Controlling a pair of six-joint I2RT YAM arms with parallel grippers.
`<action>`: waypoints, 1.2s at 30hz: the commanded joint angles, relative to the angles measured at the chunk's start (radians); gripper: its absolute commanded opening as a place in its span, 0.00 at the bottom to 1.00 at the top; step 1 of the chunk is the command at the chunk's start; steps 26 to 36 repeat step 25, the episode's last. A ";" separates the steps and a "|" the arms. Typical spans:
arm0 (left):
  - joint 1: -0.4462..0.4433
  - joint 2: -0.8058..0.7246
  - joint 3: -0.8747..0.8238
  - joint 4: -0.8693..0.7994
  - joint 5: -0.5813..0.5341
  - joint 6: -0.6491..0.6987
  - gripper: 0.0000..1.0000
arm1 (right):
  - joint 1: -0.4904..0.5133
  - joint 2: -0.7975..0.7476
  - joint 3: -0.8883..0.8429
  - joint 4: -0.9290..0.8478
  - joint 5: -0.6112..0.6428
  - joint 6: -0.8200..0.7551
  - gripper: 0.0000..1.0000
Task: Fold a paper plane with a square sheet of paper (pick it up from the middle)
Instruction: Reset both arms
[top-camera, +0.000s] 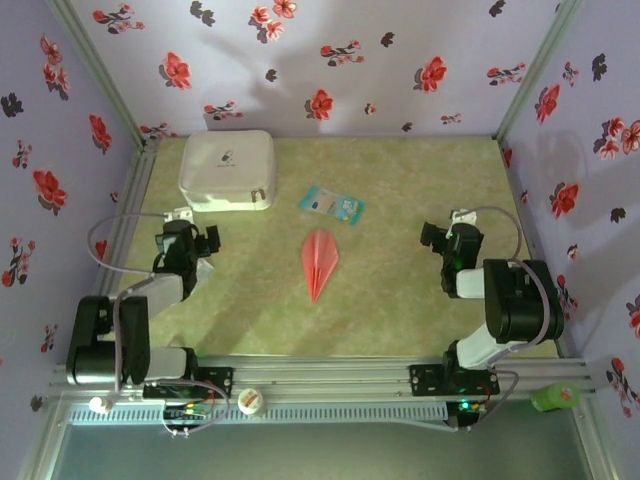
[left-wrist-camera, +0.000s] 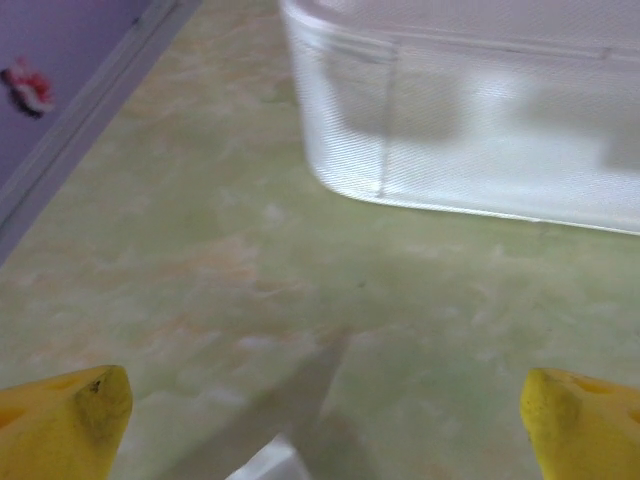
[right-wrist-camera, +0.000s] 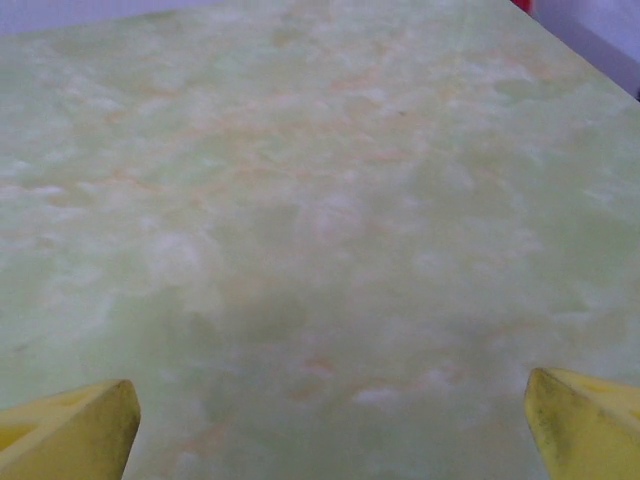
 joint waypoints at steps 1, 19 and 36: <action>0.007 0.051 0.029 0.164 0.101 0.126 1.00 | 0.011 0.002 0.007 0.085 0.020 0.000 0.99; 0.072 0.181 -0.056 0.446 0.067 0.041 1.00 | 0.014 -0.003 0.018 0.059 0.019 0.000 0.99; 0.072 0.182 -0.056 0.446 0.067 0.040 1.00 | 0.014 -0.005 0.015 0.059 0.018 0.000 0.99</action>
